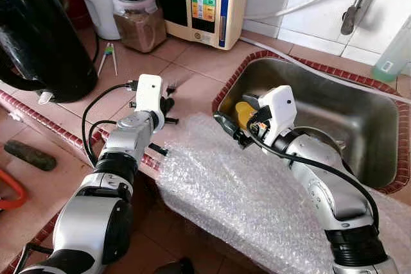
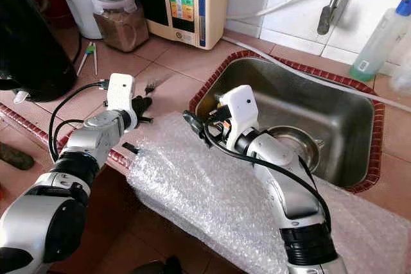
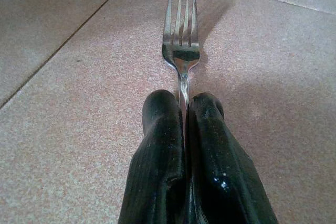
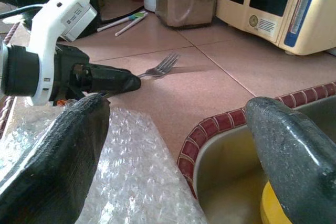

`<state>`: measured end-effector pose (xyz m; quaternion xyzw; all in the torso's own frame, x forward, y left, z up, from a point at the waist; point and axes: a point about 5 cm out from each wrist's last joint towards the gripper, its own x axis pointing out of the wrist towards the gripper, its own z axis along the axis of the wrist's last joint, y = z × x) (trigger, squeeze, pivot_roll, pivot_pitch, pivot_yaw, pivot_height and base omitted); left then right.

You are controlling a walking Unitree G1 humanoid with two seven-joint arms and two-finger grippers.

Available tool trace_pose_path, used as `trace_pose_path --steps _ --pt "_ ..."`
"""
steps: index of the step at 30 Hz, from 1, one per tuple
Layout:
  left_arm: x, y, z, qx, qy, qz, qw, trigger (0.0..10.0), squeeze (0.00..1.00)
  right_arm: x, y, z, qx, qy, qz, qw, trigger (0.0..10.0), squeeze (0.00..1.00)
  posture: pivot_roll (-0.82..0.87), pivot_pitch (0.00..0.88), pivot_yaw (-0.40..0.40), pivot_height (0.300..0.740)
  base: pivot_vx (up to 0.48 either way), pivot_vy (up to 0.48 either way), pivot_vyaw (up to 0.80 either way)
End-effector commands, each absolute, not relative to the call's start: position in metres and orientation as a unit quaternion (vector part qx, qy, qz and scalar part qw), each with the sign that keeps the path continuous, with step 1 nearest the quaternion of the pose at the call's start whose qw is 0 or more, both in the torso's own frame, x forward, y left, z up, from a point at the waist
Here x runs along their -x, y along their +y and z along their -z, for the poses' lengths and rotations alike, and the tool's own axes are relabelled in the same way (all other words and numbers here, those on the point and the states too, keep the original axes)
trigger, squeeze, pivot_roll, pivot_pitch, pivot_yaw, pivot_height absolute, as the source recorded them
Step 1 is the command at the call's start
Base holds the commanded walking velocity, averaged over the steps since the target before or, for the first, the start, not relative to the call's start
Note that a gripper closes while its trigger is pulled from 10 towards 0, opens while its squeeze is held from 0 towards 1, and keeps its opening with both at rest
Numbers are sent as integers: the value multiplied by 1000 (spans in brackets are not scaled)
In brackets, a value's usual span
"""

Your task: Kitchen organization

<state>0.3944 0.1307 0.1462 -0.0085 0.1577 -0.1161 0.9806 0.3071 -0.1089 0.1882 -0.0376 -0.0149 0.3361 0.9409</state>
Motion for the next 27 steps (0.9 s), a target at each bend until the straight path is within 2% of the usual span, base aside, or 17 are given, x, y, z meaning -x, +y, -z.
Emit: trace_pose_path --steps 1,6,17,22,27 --pt "-379 119 -109 21 232 139 963 0 0 -304 -108 -187 44 -9 -356 933 10000 0 -58 144 66 740 0 0 0" --pt "-377 116 -109 31 218 136 966 0 0 -307 -114 -187 47 -4 -354 934 10000 0 -50 148 59 740 0 0 0" --pt "-379 111 -132 24 108 106 988 0 0 -313 -116 -190 56 -14 -347 936 10000 0 -44 136 39 740 0 0 0" --pt "-374 95 -151 8 9 103 995 0 0 -329 -124 -203 45 -46 -287 956 10000 0 -45 119 24 740 0 0 0" --pt "-369 87 -162 0 -45 115 992 0 0 -339 -130 -214 21 -73 -234 969 10000 0 -47 111 19 740 0 0 0"
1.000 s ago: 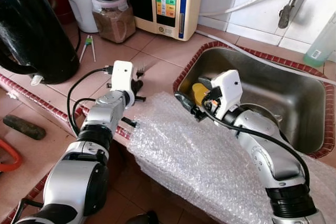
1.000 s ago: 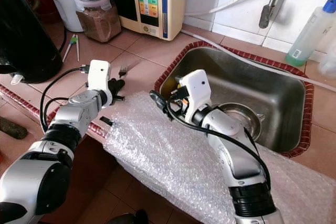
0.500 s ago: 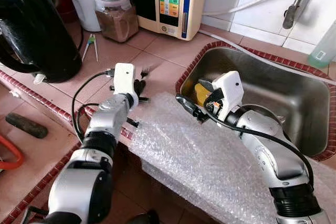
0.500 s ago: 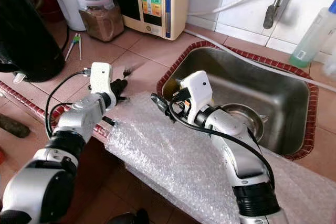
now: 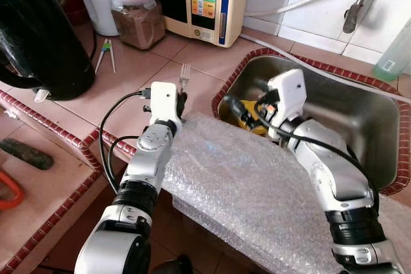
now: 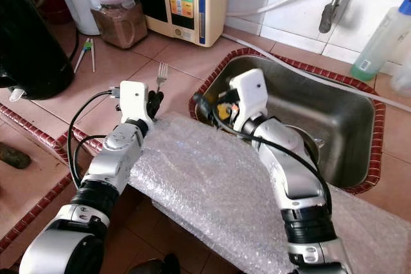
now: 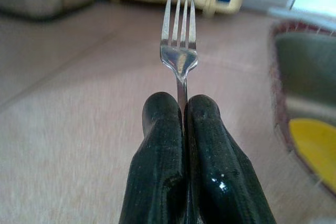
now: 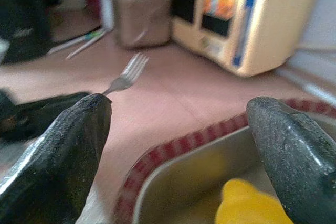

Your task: Kitchen organization

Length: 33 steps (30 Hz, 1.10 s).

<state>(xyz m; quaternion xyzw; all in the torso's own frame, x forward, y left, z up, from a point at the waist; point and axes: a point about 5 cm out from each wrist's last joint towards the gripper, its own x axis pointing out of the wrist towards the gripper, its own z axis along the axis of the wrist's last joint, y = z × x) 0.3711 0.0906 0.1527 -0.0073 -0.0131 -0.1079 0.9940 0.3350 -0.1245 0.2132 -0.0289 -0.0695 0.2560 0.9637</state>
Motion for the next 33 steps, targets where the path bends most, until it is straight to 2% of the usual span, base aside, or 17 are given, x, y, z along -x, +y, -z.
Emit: trace_pose_path --steps 1,8,10,11,13,22,30,33 --pt "-367 82 -167 -3 -67 123 990 0 0 -343 -133 -219 2 -82 -210 974 10000 0 -48 107 18 740 0 0 0" --pt "-362 73 -179 -16 -118 134 984 0 0 -351 -140 -225 -20 -91 -176 980 10000 0 -51 108 12 740 0 0 0" --pt "-358 66 -183 -24 -144 158 977 0 0 -354 -143 -230 -74 -99 -159 980 10000 0 -53 108 11 740 0 0 0" --pt "-358 66 -183 -24 -144 158 977 0 0 -354 -143 -230 -74 -99 -159 980 10000 0 -53 108 11 740 0 0 0" --pt "-353 56 -187 -31 -163 186 968 0 0 -356 -143 -241 -151 -105 -167 969 10000 0 -57 109 12 740 0 0 0" --pt "-348 45 -190 -42 -182 206 961 0 0 -355 -138 -241 -161 -101 -189 964 10000 0 -66 112 10 740 0 0 0" --pt "-343 42 -192 -38 -200 227 952 0 0 -351 -113 -231 -193 -65 -270 941 10000 0 -66 115 7 740 0 0 0" --pt "-349 53 -190 -80 -197 186 959 0 0 -352 -112 -232 -190 -68 -267 942 10000 0 -63 114 6 740 0 0 0"
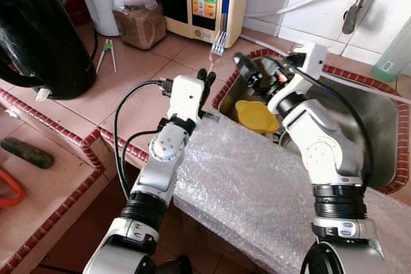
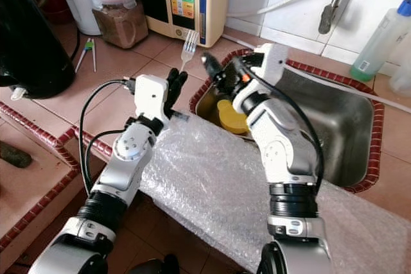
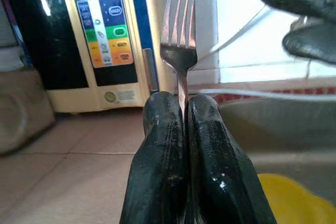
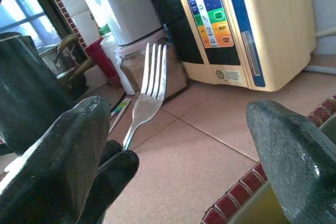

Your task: Kitchen organization

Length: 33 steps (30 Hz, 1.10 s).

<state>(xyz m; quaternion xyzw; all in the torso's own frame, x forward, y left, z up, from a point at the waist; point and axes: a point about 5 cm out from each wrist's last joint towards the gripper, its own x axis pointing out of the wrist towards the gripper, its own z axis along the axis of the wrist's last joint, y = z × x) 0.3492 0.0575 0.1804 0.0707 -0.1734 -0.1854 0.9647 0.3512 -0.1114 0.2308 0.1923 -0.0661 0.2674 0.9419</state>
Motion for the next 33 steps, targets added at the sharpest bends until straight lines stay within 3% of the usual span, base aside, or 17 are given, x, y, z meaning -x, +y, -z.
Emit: trace_pose_path --steps 1,9,21,28,33 --pt "-352 63 -192 -88 -198 168 962 0 0 -352 -113 -232 -185 -70 -267 943 10000 0 -64 115 6 740 0 0 0" --pt "-355 103 -193 -135 -198 108 965 0 0 -351 -123 -229 -177 -66 -251 949 10000 0 -61 121 5 740 0 0 0" --pt "-353 113 -216 -152 -232 72 958 0 0 -352 -127 -228 -172 -67 -239 953 10000 0 -52 122 12 740 0 0 0" --pt "-349 95 -235 -123 -267 102 950 0 0 -352 -127 -229 -172 -72 -237 954 10000 0 -51 121 13 740 0 0 0" --pt "-342 66 -230 -68 -257 189 945 0 0 -352 -129 -234 -180 -84 -235 952 10000 0 -59 119 15 740 0 0 0"
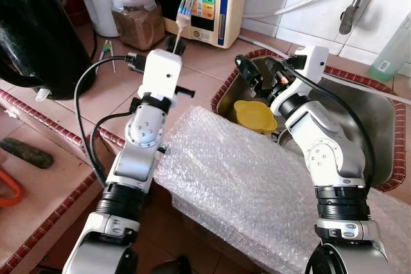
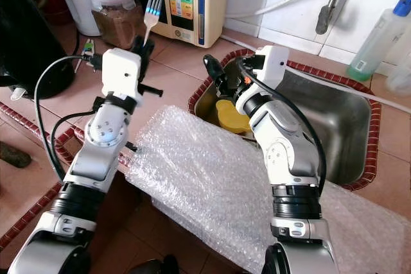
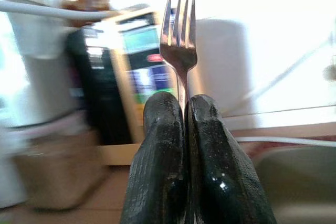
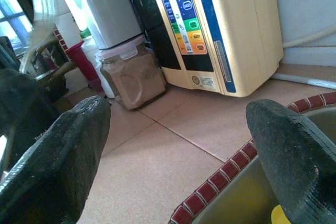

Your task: Kitchen organization

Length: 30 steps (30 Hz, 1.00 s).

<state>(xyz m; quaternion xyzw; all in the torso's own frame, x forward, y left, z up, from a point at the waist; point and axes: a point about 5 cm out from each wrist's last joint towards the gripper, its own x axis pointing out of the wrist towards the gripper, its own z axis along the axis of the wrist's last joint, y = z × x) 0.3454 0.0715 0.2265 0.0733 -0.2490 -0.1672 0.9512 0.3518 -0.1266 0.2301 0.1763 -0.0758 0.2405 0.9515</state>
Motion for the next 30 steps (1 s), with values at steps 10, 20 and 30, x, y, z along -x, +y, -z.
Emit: trace_pose_path --steps 10,20,30 --pt "-331 30 -217 -27 -229 279 932 0 0 -351 -142 -250 -216 -132 -207 945 10000 0 -73 118 13 740 0 0 0" --pt "-326 23 -212 -17 -217 307 926 0 0 -350 -140 -253 -228 -138 -222 938 10000 0 -70 114 8 740 0 0 0" --pt "-328 27 -210 -14 -209 293 933 0 0 -346 -151 -245 -202 -125 -241 941 10000 0 -70 116 3 740 0 0 0"
